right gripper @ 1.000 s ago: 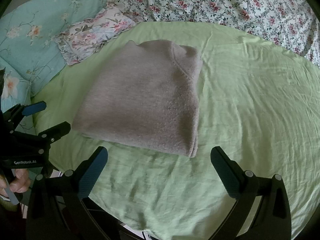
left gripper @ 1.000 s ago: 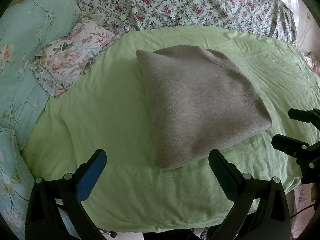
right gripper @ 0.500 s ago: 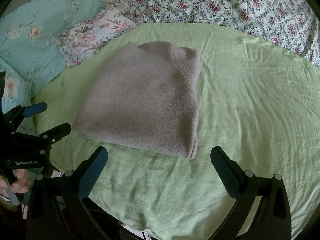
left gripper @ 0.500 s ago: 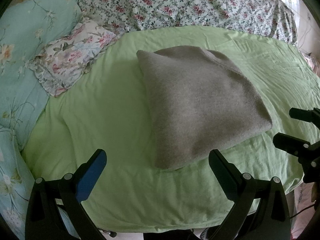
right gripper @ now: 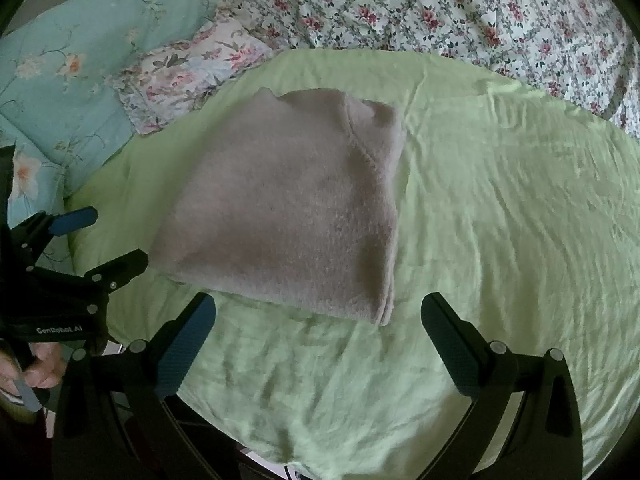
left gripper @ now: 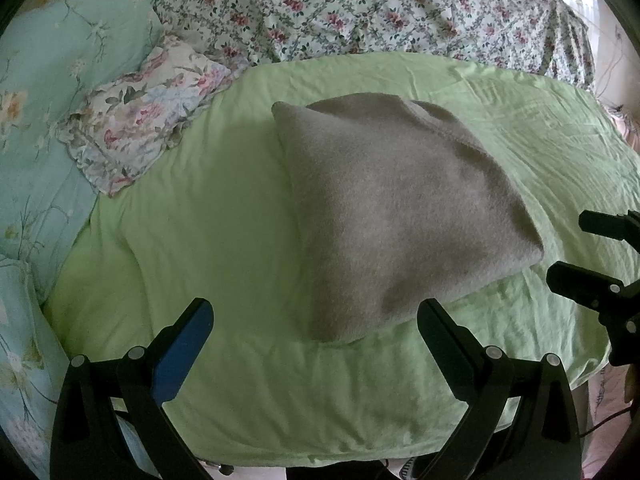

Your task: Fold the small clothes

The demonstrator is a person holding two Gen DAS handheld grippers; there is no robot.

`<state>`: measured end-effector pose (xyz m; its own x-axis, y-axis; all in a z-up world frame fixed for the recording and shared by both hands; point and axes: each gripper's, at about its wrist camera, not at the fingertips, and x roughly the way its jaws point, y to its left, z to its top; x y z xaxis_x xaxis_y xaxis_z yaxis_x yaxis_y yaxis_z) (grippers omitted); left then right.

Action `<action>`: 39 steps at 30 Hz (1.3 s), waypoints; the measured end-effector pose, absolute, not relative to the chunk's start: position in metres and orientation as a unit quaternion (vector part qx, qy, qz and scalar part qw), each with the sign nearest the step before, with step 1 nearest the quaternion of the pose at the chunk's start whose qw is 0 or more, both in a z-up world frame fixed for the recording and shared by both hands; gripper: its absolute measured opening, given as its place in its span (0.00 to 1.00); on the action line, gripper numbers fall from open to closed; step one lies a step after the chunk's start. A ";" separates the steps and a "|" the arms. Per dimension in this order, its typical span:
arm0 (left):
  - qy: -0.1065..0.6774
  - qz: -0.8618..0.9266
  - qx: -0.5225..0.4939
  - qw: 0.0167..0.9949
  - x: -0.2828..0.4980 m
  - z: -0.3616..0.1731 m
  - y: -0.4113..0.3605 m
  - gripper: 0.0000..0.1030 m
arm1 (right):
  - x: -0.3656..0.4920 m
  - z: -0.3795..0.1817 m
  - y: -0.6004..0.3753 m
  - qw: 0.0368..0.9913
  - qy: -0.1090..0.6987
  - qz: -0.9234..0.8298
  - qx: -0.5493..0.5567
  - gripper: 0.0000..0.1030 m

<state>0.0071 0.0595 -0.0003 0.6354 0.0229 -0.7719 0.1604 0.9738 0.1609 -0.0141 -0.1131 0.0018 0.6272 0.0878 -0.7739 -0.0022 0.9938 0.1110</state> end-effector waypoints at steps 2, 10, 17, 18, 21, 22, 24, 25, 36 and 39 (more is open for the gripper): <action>0.425 -0.038 0.107 0.898 0.007 0.000 0.059 0.99 | -0.013 0.004 -0.114 0.901 0.429 0.026 0.049 0.99; 0.424 -0.037 0.109 0.898 0.008 0.001 0.057 0.99 | -0.010 0.006 -0.117 0.903 0.427 0.027 0.049 0.99; 0.434 -0.035 0.102 0.894 0.022 -0.001 0.060 0.99 | -0.007 0.006 -0.117 0.901 0.429 0.026 0.051 0.99; 0.433 -0.035 0.103 0.895 0.023 -0.001 0.060 0.99 | -0.005 0.006 -0.118 0.901 0.430 0.027 0.050 0.99; 0.430 -0.036 0.106 0.896 0.026 0.000 0.060 0.99 | -0.001 0.007 -0.120 0.901 0.430 0.027 0.050 0.99; 0.429 -0.036 0.107 0.896 0.027 0.001 0.059 0.99 | -0.002 0.007 -0.120 0.901 0.430 0.027 0.050 0.99; 0.428 -0.036 0.108 0.896 0.028 0.001 0.059 0.99 | 0.002 0.007 -0.123 0.901 0.431 0.027 0.050 0.99; 0.428 -0.037 0.109 0.896 0.028 0.001 0.058 0.99 | 0.004 0.007 -0.124 0.901 0.431 0.027 0.049 0.99; 0.421 -0.035 0.111 0.899 0.031 0.004 0.057 0.99 | 0.012 0.009 -0.125 0.899 0.434 0.029 0.047 0.99; 0.423 -0.037 0.113 0.898 0.033 0.003 0.055 0.99 | 0.012 0.008 -0.125 0.900 0.433 0.029 0.049 0.99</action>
<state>0.0335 0.0548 0.0031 0.6398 0.0290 -0.7680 0.1614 0.9719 0.1712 0.0117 -0.1247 0.0084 0.6236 0.0937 -0.7761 -0.0097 0.9936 0.1122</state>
